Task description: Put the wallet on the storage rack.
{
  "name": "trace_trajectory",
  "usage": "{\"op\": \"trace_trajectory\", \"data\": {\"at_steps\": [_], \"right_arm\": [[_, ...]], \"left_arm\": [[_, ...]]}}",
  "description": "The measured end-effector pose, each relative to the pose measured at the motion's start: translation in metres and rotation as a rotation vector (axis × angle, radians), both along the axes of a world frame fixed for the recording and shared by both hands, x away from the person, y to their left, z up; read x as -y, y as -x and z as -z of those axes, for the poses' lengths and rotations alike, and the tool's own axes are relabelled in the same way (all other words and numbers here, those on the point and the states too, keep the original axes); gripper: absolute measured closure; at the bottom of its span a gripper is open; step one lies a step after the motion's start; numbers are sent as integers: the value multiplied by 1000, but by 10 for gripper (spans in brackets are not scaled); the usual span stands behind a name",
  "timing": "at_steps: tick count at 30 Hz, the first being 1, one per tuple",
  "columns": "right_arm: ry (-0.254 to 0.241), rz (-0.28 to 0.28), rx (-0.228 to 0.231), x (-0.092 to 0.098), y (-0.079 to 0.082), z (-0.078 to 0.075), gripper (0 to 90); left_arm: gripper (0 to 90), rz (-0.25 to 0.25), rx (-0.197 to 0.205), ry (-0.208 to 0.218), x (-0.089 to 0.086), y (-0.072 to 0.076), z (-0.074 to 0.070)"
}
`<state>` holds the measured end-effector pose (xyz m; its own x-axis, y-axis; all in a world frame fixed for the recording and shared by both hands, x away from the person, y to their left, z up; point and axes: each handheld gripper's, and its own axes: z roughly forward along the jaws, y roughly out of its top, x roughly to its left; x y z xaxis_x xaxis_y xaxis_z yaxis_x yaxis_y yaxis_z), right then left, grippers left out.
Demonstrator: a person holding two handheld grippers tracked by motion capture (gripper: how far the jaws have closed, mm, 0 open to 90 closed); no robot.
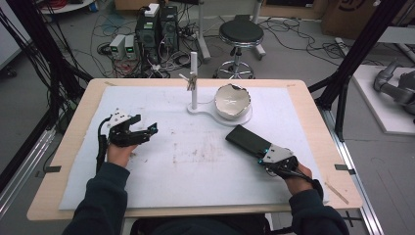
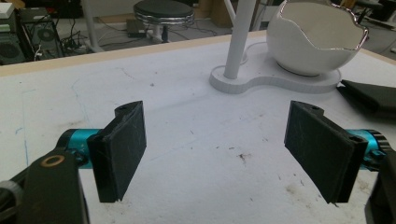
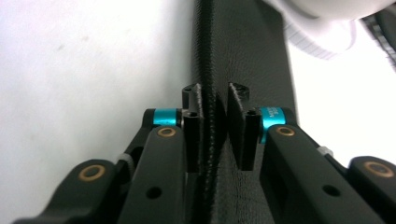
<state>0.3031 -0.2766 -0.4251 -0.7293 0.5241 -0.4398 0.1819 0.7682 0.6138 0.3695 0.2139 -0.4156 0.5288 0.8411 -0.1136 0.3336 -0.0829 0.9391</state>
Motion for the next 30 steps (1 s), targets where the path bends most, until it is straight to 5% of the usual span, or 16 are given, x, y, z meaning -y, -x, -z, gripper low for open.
{"op": "trace_trajectory", "data": {"at_steps": [4, 12, 19, 20, 24, 30], "right_arm": [[-87, 38, 1, 6, 1, -8, 820], [-326, 85, -81, 14, 1, -33, 830], [-460, 104, -136, 16, 4, -51, 829], [-521, 121, -161, 21, 5, -54, 826], [-490, 174, -159, 26, 1, -45, 815], [-557, 203, -150, 41, -8, -35, 773]], "left_arm": [[209, -2, -2, 1, -1, 0, 0], [209, -9, -6, 9, -3, -1, 1], [209, -12, -6, 14, -4, -1, 1], [209, -11, -6, 14, -4, -1, 1], [211, -8, -7, 12, -3, -1, 1], [211, -7, -7, 10, -3, -1, 1]]}}
